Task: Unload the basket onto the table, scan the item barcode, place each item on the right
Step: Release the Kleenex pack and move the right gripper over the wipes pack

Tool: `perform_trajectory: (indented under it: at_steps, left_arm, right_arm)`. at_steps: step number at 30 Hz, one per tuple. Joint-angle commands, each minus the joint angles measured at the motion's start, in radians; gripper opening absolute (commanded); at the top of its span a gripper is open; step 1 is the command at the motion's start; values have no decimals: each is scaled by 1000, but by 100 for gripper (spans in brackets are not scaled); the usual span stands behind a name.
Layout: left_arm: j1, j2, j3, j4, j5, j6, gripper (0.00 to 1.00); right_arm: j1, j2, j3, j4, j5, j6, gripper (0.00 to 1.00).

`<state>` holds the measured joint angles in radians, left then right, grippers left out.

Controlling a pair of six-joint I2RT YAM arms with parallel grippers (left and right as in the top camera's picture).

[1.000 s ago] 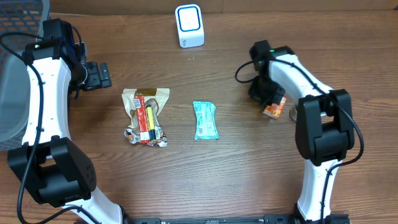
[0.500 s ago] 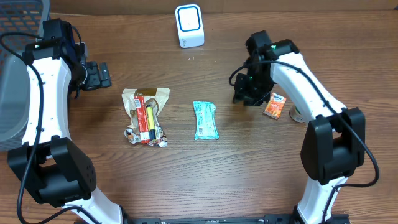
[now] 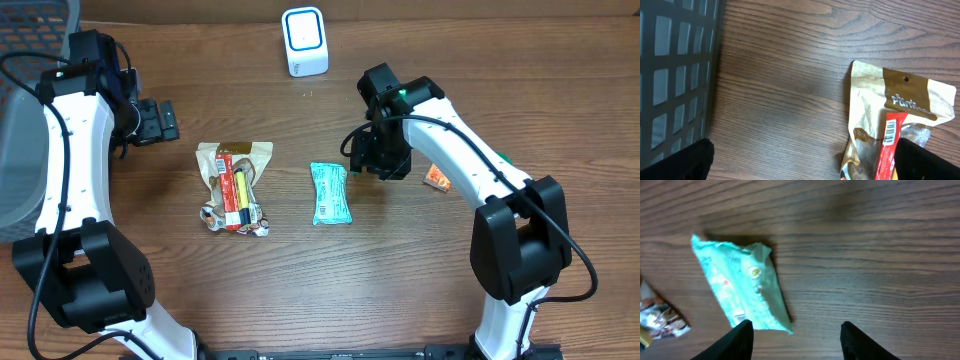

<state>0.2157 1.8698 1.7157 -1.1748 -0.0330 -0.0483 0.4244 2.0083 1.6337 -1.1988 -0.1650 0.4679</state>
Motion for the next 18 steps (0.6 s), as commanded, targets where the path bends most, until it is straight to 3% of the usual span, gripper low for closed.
perform_trajectory:
  at_steps: [1,18]
  left_arm:
    - [-9,-19,21,2,7,15,100]
    - [-14,-19,21,2,7,15,100]
  right_arm:
    - [-5,-7,-30,18,38,9,57]
    - [-6,-5,-241,288,123,-3,58]
